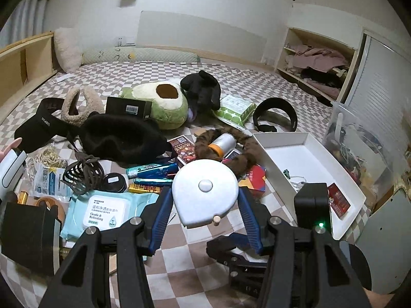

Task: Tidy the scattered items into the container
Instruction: 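Carry the black item in the right gripper while the left gripper carries the tape measure toward the tray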

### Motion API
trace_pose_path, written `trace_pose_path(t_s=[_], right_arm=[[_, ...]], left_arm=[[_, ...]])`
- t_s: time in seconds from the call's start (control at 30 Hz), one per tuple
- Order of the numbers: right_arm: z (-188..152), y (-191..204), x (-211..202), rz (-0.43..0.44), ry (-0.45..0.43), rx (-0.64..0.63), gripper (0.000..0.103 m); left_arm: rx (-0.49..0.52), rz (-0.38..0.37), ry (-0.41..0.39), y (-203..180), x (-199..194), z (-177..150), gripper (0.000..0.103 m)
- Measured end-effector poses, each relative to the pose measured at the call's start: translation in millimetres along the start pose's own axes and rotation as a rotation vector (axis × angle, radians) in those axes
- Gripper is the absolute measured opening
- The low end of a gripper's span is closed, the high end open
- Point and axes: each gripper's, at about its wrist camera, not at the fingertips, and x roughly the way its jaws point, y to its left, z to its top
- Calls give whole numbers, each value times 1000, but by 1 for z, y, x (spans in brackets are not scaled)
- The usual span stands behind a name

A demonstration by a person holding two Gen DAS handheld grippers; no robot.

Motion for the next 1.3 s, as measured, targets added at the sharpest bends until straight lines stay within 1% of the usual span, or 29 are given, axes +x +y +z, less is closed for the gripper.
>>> trace_pose_path(t_s=[0.07, 0.13, 0.33, 0.47, 0.6, 0.73, 1.07, 1.3], right_arm=[[-1, 2, 0, -5, 1, -13, 34], [-3, 4, -2, 0, -5, -28, 27], [-4, 2, -11, 61, -32, 4, 26], [-3, -3, -26, 107, -73, 45, 26], [1, -6, -46, 123, -115, 55, 26], [7, -19, -73, 105, -169, 62, 26], [16, -72, -138, 39, -290, 113, 27], [19, -103, -169, 1, -352, 150, 27]], left_arm=[[-4, 0, 1, 1, 0, -1, 52], [-6, 1, 2, 1, 0, -2, 52], [-7, 12, 1, 0, -3, -4, 52], [1, 26, 5, -2, -3, -3, 52], [7, 25, 2, -6, -2, 1, 52], [21, 17, -1, -17, 1, 5, 52], [62, -27, 9, -55, 16, 12, 52], [83, -67, 24, -85, 30, 15, 52]])
